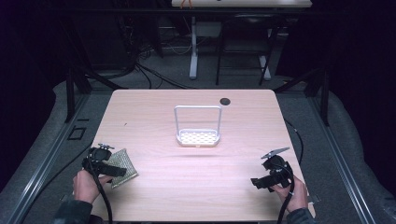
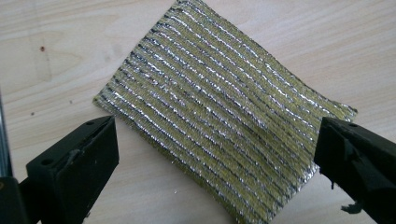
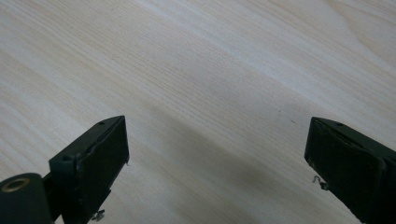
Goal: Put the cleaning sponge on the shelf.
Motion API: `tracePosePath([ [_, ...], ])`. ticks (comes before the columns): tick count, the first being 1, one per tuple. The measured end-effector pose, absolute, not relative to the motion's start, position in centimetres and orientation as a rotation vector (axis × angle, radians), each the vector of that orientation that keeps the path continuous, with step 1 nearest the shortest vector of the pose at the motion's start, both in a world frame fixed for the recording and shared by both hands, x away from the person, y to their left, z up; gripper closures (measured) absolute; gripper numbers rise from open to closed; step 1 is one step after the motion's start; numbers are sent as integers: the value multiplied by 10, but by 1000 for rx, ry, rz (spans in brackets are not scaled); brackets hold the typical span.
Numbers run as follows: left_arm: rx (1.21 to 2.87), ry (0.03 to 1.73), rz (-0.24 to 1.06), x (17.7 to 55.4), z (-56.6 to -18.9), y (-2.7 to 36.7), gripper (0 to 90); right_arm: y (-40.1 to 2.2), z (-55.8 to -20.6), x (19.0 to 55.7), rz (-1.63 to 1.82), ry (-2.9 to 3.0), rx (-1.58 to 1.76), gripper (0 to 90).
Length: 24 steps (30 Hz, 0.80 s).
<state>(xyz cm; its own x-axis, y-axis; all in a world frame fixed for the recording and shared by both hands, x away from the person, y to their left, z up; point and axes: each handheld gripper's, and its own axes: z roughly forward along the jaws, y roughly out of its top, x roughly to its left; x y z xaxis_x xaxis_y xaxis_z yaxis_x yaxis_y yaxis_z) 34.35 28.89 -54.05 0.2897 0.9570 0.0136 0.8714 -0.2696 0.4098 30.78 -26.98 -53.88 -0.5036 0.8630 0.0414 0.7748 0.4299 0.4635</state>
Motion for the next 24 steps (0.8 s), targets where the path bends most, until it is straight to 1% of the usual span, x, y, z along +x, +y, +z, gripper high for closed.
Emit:
tracePosePath([
  [3,2238,1668,356,348,-543,287,7,-269,-540,308,644,2480,1446,59],
  [6,2244,1670,357,352,-545,285,52,-269,-540,308,651,2477,1443,59],
  [8,2262,1670,338,356,-549,284,99,-269,-540,308,652,2477,1443,60],
  [11,2258,1668,340,357,-550,284,100,-269,-539,307,654,2480,1446,60],
  [14,2265,1661,335,357,-551,284,138,-269,-538,307,649,2482,1444,60],
  [17,2267,1660,334,357,-551,284,152,-269,-539,307,653,2485,1445,60],
  [18,2267,1658,340,356,-552,283,175,-269,-539,307,653,2487,1444,60],
  [23,2267,1650,342,355,-552,283,226,-269,-538,306,656,2478,1444,60],
  [24,2269,1649,343,355,-552,283,253,-269,-538,306,659,2476,1446,61],
])
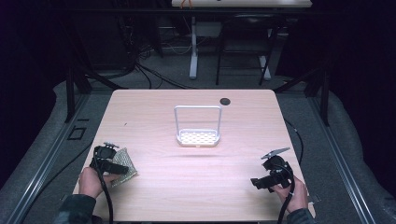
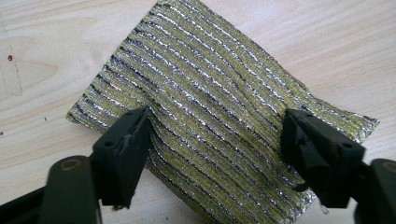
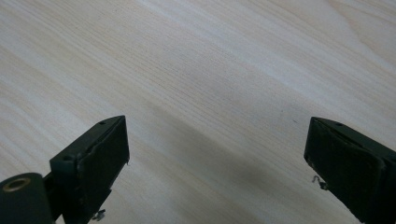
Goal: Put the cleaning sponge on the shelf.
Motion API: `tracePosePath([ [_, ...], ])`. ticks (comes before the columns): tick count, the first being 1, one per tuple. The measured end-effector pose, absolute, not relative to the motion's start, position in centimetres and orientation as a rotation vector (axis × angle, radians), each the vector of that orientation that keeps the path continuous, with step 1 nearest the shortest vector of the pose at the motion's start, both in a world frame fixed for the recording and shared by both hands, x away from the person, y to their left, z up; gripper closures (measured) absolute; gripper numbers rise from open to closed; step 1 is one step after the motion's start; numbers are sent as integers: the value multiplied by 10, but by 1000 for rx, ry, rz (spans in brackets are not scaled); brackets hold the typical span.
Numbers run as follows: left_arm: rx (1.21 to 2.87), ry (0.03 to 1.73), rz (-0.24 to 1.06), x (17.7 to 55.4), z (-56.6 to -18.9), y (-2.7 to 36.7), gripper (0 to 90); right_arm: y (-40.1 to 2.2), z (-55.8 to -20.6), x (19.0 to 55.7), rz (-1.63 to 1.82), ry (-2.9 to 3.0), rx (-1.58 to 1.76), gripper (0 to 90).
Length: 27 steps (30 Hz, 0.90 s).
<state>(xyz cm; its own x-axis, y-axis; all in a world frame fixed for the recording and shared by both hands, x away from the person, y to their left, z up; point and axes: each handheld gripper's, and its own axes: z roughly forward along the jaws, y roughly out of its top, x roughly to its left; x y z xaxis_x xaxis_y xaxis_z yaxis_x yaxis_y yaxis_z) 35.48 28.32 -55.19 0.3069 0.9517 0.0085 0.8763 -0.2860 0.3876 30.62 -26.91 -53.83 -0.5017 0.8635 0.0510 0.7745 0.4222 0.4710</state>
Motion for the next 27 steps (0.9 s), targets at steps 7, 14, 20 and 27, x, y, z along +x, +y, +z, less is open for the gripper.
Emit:
tracePosePath([
  [7,2281,1627,340,354,-551,283,348,-269,-538,306,668,2467,1444,62],
  [14,2282,1600,355,351,-550,282,443,-269,-538,306,670,2469,1446,65],
  [20,2293,1565,363,350,-549,280,546,-270,-538,305,666,2471,1448,66],
  [27,2298,1537,375,349,-549,279,614,-270,-538,305,670,2470,1445,68],
])
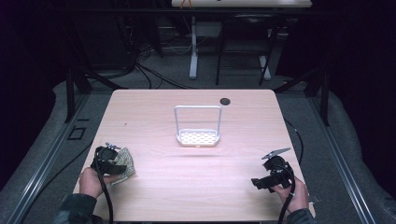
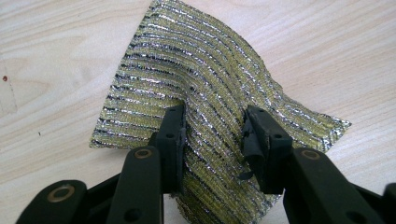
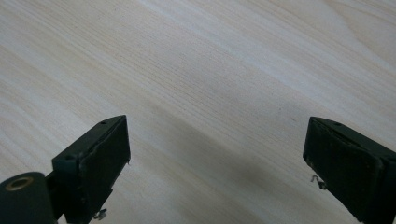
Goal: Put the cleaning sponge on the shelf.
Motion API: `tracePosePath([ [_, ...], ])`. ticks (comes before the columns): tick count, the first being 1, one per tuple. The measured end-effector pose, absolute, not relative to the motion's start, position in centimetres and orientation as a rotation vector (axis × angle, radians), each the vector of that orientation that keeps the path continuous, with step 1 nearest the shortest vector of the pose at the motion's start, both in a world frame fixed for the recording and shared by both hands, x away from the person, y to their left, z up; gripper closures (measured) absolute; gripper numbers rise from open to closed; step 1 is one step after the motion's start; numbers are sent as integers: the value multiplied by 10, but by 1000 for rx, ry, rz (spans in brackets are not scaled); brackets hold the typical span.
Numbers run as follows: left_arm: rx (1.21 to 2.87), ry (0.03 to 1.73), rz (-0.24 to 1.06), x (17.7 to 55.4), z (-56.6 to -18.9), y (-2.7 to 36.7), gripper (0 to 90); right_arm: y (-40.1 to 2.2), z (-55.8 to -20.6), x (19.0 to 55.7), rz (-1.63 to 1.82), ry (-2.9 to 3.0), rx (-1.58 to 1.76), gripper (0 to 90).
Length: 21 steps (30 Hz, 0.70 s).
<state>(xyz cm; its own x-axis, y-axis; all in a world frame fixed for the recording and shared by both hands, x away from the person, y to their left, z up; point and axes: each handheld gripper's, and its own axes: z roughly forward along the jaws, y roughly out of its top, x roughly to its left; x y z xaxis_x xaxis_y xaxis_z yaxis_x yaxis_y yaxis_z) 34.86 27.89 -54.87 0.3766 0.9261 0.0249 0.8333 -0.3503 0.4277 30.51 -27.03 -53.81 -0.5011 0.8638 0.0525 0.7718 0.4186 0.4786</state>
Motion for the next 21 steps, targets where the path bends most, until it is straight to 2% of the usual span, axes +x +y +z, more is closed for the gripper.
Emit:
tracePosePath([
  [5,2308,1498,392,347,-546,278,637,-271,-537,305,660,2472,1453,68],
  [21,2318,1393,397,341,-532,270,635,-273,-537,303,664,2461,1449,69],
])
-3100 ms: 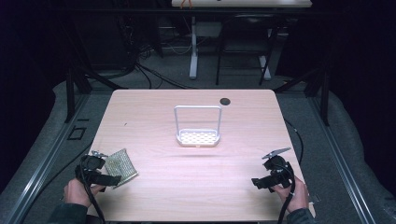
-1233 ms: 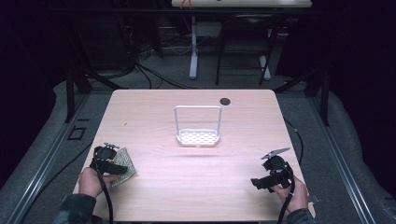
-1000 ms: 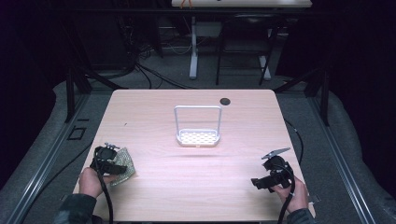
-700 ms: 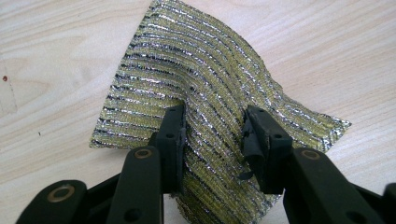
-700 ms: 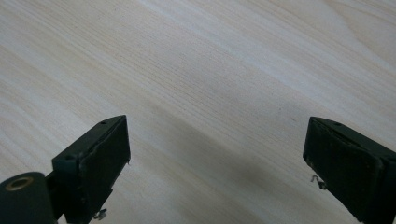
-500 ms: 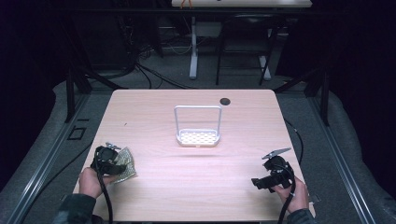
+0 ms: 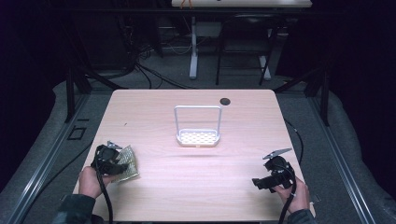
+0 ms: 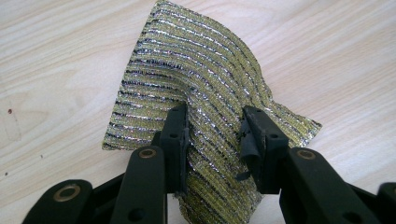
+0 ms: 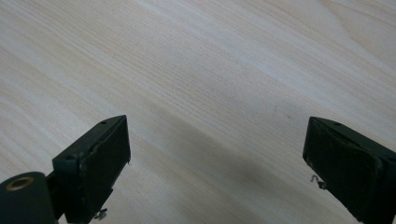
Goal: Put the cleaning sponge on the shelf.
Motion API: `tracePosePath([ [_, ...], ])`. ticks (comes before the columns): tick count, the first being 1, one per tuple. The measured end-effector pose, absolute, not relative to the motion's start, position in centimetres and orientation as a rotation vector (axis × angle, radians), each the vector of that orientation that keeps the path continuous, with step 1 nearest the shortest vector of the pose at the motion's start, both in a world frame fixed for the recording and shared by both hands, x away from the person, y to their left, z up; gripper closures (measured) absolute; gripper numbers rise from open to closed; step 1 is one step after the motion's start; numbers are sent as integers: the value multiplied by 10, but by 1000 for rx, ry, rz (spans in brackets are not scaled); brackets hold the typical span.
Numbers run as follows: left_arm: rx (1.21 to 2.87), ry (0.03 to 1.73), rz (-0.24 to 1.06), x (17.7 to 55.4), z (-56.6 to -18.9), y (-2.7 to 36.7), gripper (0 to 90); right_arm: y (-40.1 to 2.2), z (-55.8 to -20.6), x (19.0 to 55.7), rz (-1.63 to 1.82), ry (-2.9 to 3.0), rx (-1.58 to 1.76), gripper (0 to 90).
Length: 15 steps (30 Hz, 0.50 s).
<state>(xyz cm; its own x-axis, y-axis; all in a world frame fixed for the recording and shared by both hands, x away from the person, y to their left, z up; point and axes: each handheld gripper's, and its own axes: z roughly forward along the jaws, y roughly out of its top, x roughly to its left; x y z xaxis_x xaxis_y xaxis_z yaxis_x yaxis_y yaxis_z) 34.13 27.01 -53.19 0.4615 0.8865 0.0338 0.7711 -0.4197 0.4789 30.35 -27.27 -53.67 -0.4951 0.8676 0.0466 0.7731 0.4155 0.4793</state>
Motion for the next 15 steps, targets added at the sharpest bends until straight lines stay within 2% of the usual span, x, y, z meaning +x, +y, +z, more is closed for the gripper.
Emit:
tracePosePath([
  [15,2327,1297,398,337,-523,257,628,-272,-538,303,663,2470,1444,76],
])
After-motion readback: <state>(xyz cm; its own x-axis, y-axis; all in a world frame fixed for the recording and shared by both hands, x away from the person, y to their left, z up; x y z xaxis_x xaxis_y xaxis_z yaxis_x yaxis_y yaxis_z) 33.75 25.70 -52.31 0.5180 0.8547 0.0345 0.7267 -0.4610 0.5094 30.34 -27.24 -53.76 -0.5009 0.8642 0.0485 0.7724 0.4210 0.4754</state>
